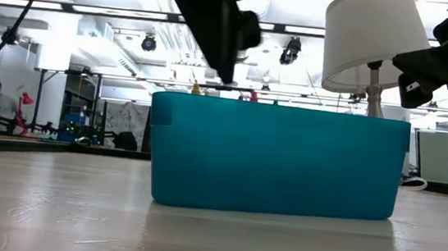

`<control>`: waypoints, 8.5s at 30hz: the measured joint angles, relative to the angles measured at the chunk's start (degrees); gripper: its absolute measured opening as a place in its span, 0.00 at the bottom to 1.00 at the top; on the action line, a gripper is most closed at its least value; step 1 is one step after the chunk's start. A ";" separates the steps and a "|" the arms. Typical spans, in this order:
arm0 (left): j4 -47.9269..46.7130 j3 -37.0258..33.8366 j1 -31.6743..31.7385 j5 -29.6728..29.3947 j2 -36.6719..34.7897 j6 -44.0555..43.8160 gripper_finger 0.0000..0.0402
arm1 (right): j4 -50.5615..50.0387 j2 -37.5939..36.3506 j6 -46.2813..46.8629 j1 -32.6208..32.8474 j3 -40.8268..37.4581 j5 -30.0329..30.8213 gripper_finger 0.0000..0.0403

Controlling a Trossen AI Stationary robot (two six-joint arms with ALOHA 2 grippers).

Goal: Pick & Place food coloring
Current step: Put the top small black food coloring bottle into the blue bin

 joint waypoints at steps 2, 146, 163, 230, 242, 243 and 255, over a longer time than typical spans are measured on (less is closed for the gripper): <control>-0.08 -2.85 -0.47 -0.07 -2.33 -1.22 0.26 | 0.01 0.14 0.01 -0.02 -0.02 0.09 0.02; 22.68 -58.60 -9.89 -0.50 -32.13 -1.35 0.15 | -0.02 0.04 0.00 0.00 -0.02 0.04 0.02; 13.78 -38.72 -2.99 -0.47 -29.41 9.19 0.15 | 0.00 0.03 0.00 -0.01 -0.02 0.04 0.02; 8.31 -12.00 8.40 -2.18 -1.27 61.66 0.15 | 0.00 0.04 0.00 -0.01 -0.02 0.06 0.02; 8.65 -14.68 8.25 -1.25 -1.27 60.50 0.15 | -0.02 0.04 0.00 0.00 -0.02 0.05 0.02; 8.69 -14.68 8.20 -0.92 -1.29 60.55 0.15 | -0.02 0.04 0.00 0.00 -0.01 0.05 0.02; 8.93 -14.68 7.50 1.35 -1.29 62.71 0.15 | -0.02 0.04 0.00 -0.02 0.00 0.06 0.02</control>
